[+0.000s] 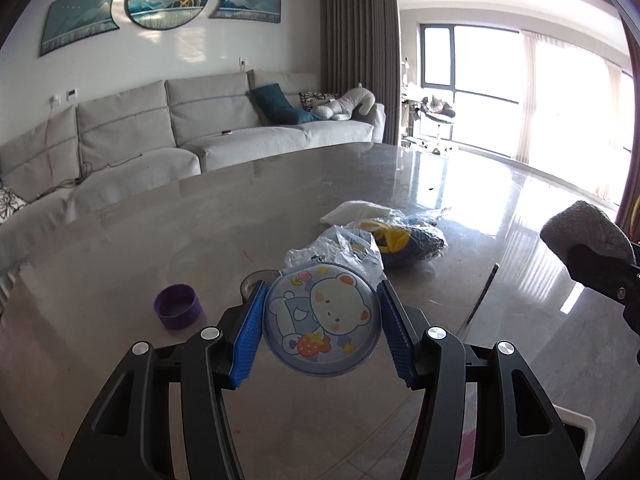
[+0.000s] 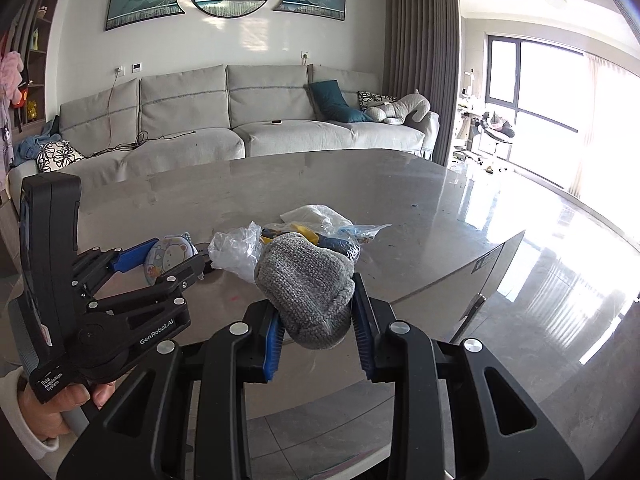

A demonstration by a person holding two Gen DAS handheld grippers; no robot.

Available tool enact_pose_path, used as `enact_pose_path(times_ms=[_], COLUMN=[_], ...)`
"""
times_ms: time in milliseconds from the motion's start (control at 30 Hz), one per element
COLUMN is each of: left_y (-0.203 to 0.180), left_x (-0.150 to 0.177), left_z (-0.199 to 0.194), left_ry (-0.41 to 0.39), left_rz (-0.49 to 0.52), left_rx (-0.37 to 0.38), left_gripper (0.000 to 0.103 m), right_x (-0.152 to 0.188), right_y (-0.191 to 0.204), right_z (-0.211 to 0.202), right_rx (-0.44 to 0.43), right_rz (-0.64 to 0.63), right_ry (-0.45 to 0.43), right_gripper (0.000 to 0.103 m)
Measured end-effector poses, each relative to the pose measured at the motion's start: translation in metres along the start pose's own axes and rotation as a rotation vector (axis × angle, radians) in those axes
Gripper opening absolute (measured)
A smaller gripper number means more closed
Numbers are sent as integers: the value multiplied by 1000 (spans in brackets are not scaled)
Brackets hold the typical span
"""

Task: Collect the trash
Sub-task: 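Carry the lid and sock over the bin and release both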

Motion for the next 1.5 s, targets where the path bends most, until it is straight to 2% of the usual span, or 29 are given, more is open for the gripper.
enact_pose_path(times_ms=[100,367,667,1033,1333,1400,1433,1467,1500], left_y=[-3,-21,-78,-164,-210,-216,-218,-218,-216], left_x=[5,16,41,92,124,132,137,140,143], left_z=[-10,-43,-69,-59,-45,-39,-34,-30,-27], left_ry=[28,45,74,195,306,368,408,433,436], left_rz=[-23,1,106,283,386,399,396,383,365], left_rx=[37,109,234,432,505,519,520,502,481], left_gripper=[55,55,55,55,55,62,86,98,98], right_x=[3,20,65,122,149,152,152,153,154], right_y=[0,-5,-25,-69,-92,-94,-94,-95,-97], right_z=[-13,-41,-75,-117,-123,-124,-121,-121,-121], right_rx=[15,41,114,243,272,276,276,277,280], right_rz=[3,29,103,224,285,292,295,297,299], right_ry=[-13,-23,17,53,77,80,81,82,83], right_gripper=[32,32,32,32,32,32,32,32,32])
Point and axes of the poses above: each gripper's, at about its wrist camera, not at the fingertips, and z roughly the way its jaws point, y to its left, x to its underside, the point moved 2 cm from there along z, roughly the way its jaws point, and after that the axes turned 3 degrees about y, right-handed, at the moved point
